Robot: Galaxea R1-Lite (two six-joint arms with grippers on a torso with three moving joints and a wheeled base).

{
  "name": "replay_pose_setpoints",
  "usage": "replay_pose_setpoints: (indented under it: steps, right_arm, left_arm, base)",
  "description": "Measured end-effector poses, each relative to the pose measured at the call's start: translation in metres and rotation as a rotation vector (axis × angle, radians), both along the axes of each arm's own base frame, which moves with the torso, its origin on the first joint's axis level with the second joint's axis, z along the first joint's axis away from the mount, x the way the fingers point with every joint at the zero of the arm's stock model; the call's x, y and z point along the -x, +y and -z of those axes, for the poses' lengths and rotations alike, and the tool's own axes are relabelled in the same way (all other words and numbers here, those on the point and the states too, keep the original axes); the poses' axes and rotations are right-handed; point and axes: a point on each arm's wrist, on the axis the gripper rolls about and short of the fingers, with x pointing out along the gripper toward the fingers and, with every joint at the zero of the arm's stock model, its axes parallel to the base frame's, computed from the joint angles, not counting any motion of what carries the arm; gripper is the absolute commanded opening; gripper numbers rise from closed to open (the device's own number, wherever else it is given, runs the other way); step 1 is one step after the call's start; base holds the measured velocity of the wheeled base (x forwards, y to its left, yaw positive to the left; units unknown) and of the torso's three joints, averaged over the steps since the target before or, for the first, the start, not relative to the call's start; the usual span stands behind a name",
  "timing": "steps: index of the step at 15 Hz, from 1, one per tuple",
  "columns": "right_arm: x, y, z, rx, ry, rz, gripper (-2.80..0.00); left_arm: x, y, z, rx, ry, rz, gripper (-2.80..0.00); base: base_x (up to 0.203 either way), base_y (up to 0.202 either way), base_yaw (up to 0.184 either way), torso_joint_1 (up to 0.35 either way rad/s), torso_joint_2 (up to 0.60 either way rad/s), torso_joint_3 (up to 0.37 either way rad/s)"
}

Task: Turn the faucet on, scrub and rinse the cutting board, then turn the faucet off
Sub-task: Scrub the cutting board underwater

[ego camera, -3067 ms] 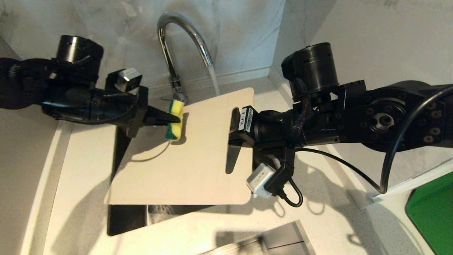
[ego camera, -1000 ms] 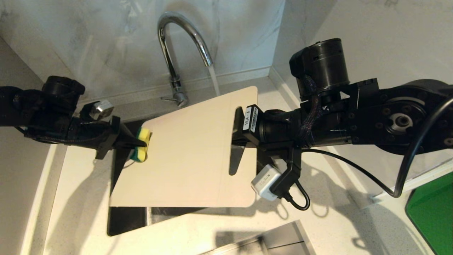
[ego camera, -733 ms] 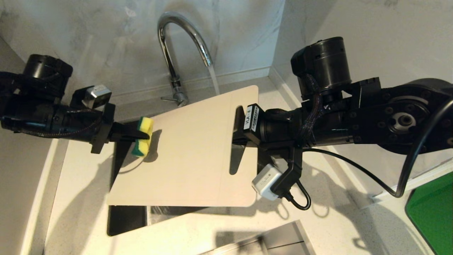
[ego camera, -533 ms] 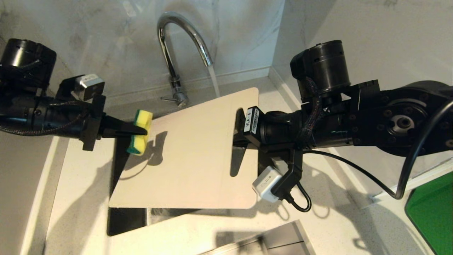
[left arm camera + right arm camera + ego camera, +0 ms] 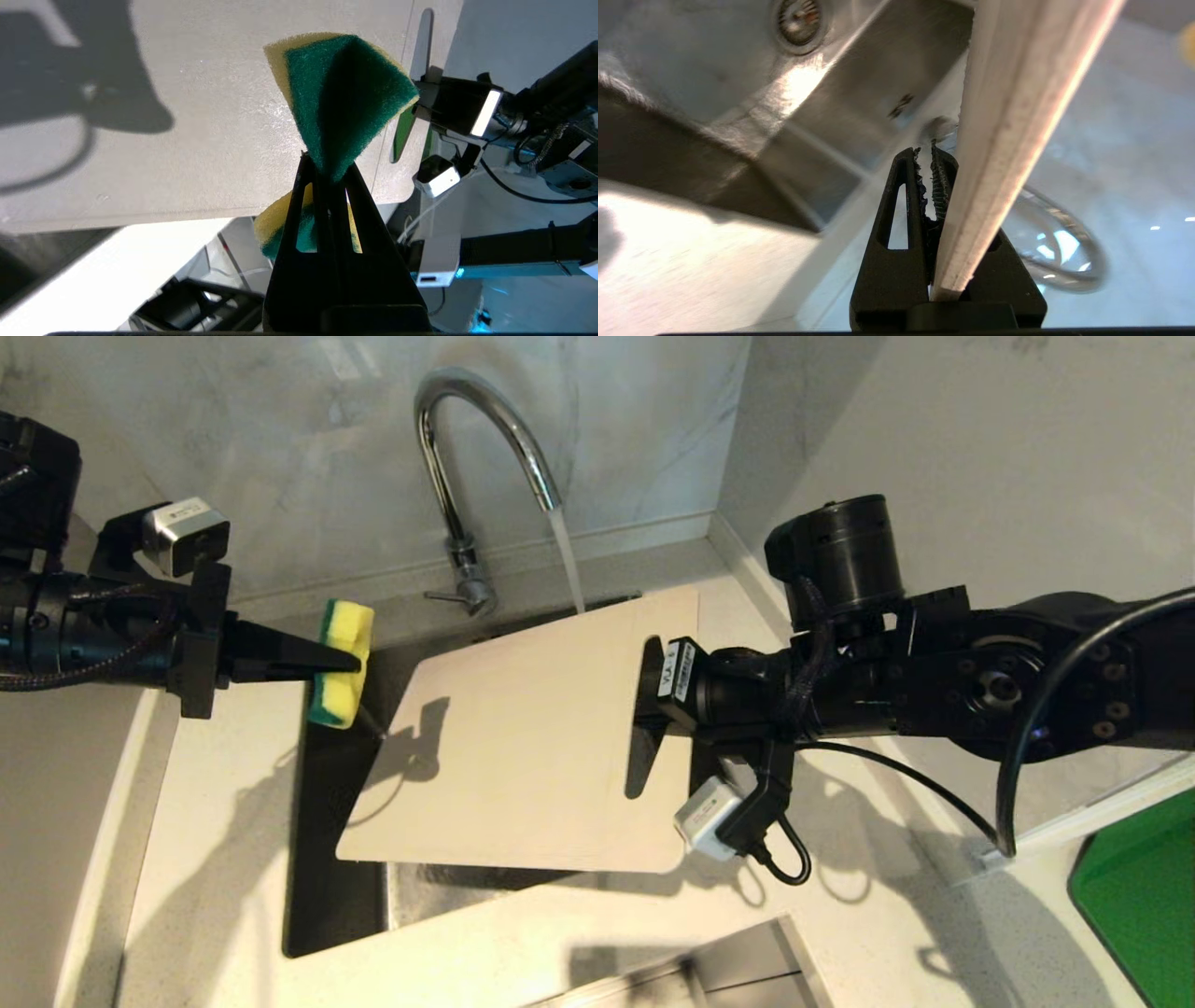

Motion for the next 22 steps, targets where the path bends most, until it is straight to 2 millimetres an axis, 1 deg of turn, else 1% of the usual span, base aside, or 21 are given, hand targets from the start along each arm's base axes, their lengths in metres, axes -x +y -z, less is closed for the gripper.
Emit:
replay_pose_setpoints:
  steps: [3,5,7,9,11,17,22]
  right_arm:
    - [-0.01,0.0,-0.001,0.039,0.022,0.03,-2.8]
    - [-0.018,0.0,-0.011,0.084,0.014,0.043,-2.8]
    - [-0.025,0.0,-0.019,0.138,0.011,0.039,-2.8]
    - [-0.031,0.001,-0.015,0.227,0.024,0.037,-2.8]
    - [-0.038,0.004,-0.009,0.267,0.012,0.022,-2.8]
    - [-0.055,0.011,-0.001,0.319,-0.034,0.021,-2.8]
    - [-0.071,0.019,-0.005,0.317,-0.091,0.015,-2.8]
  left_arm:
    - [-0.007,0.005,0.0,0.015,-0.08,-0.021,-2.8]
    - [-0.01,0.005,-0.003,0.024,-0.136,-0.023,-2.8]
    - [-0.011,0.005,-0.002,0.024,-0.137,-0.023,-2.8]
    - [-0.01,0.004,-0.001,0.023,-0.135,-0.019,-2.8]
    - [-0.01,0.004,0.0,0.022,-0.135,-0.016,-2.8]
    - [-0.009,0.002,0.001,0.022,-0.132,-0.009,-2.8]
    - [-0.009,0.002,0.001,0.021,-0.133,-0.009,-2.8]
  base:
    - [0.0,0.0,0.0,0.0,0.0,0.0]
    - [0.0,0.0,0.0,0.0,0.0,0.0]
    - [0.0,0.0,0.0,0.0,0.0,0.0]
    - [0.0,0.0,0.0,0.0,0.0,0.0]
    - [0.0,0.0,0.0,0.0,0.0,0.0]
    - [0.0,0.0,0.0,0.0,0.0,0.0]
    - [0.0,0.0,0.0,0.0,0.0,0.0]
